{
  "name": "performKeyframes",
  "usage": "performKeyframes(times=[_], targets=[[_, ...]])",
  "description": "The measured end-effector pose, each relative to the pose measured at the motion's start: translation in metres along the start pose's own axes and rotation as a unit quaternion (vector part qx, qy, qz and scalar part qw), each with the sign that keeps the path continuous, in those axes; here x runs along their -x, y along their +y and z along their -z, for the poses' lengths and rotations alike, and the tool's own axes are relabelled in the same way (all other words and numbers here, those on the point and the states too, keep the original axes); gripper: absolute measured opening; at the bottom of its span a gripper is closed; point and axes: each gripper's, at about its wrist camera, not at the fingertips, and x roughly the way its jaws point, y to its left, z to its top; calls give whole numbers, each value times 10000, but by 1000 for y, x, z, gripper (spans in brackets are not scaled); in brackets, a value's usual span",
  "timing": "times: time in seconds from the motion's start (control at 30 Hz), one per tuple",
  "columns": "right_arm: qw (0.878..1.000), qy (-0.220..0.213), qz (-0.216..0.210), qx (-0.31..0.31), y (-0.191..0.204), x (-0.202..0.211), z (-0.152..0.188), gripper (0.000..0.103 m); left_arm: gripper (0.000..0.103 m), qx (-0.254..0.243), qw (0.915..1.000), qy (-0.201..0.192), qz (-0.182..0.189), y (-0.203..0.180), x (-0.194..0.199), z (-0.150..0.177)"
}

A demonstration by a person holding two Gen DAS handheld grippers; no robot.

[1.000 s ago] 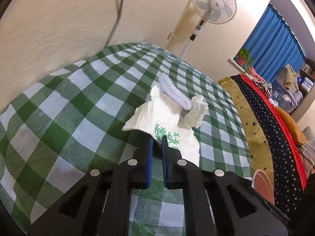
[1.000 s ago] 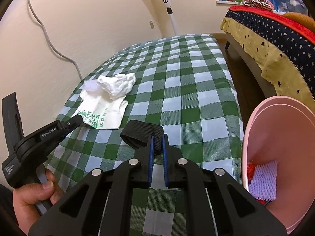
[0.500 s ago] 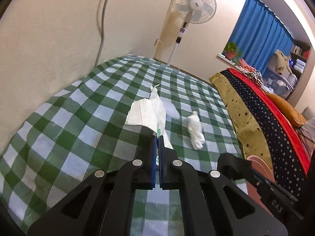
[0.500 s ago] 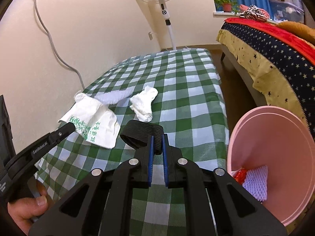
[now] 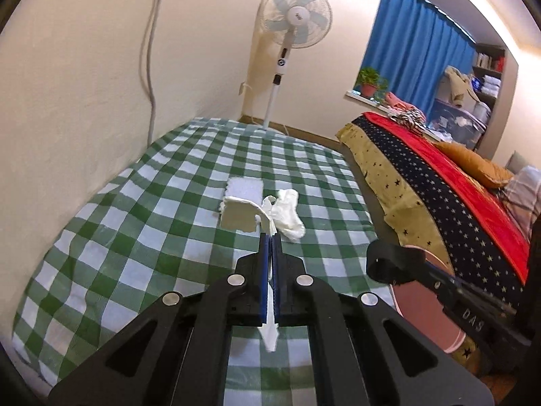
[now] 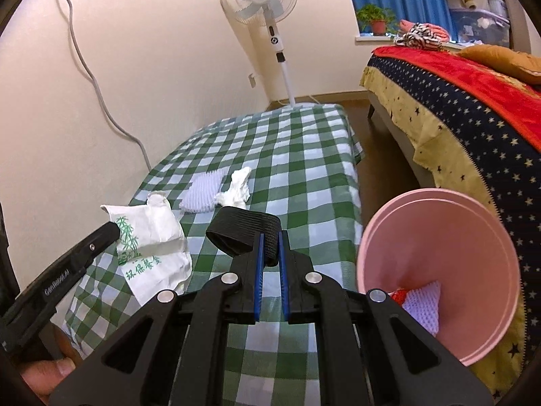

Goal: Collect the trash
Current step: 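Carry the black strap in the right gripper and paper bag in the left gripper to the pink bin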

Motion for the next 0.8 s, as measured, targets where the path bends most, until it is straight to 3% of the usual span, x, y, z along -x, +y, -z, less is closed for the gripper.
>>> performKeyframes(times=[0.8], targets=[[9988, -321, 304, 185, -16, 74, -21, 9, 2, -449, 9974, -223, 519, -41, 41, 0]])
